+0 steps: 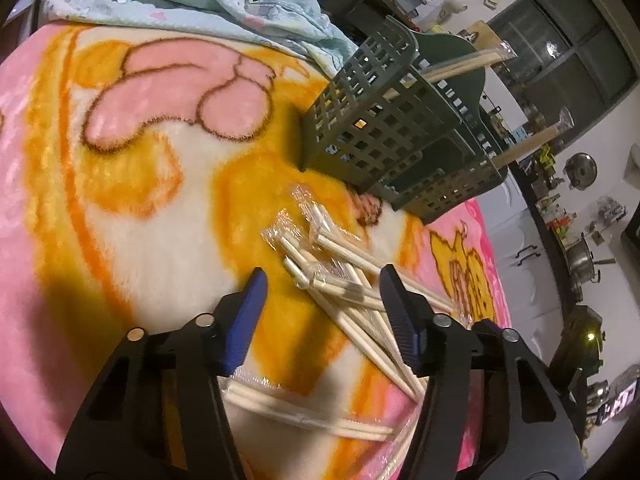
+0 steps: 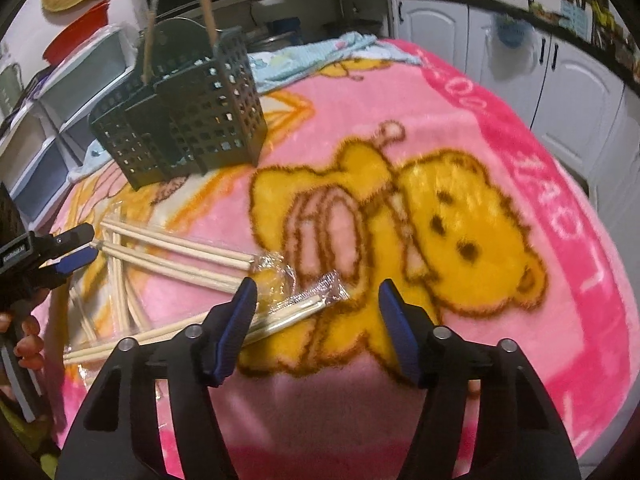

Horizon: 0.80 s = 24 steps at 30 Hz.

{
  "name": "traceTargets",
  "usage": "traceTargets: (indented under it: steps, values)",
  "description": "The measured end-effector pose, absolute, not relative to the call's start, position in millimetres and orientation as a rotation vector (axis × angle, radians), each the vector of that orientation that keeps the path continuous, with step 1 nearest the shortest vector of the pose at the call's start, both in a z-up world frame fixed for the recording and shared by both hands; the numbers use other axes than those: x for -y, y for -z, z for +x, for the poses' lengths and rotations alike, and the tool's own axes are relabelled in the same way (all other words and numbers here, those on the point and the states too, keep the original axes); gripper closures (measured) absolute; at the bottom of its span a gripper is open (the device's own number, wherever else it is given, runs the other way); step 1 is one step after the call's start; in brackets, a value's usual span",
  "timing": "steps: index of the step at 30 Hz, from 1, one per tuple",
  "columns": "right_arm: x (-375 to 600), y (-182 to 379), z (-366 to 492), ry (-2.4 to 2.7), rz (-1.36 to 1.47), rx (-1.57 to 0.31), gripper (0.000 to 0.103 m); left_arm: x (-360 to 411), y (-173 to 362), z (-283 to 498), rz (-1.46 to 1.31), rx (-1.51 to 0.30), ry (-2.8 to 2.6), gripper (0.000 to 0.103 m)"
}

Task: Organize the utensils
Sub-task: 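Close the right tool on a wrapped chopstick while the left tool grasps another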

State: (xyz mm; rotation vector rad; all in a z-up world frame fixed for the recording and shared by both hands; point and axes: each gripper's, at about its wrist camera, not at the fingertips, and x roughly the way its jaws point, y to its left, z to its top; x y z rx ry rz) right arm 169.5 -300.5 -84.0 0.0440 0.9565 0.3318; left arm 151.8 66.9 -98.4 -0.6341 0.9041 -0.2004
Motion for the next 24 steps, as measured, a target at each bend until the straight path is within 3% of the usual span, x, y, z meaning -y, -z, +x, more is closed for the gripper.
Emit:
traceTargets:
  steps: [7,9,14,17,24]
  values:
    - [306,92,177,-0.343,0.112,-0.998,0.065,-67,102,156,-0.63,-0.909,0.196,0.076]
    - [308,93,178,-0.341,0.12,-1.001,0.076,-67,102,157,-0.626,-0.91,0.199,0.078]
    - [312,94,180,-0.344,0.132,-1.003,0.086,-65,101,158,-0.601,-0.907,0.196,0.08]
    - [313,94,180,-0.36,0.145,-1.005,0.099,-65,101,157,-0.593,-0.904,0.198,0.084]
    - [311,90,176,-0.381,0.138,-0.993,0.1,-63,96,154,-0.572,-0.891,0.211,0.088]
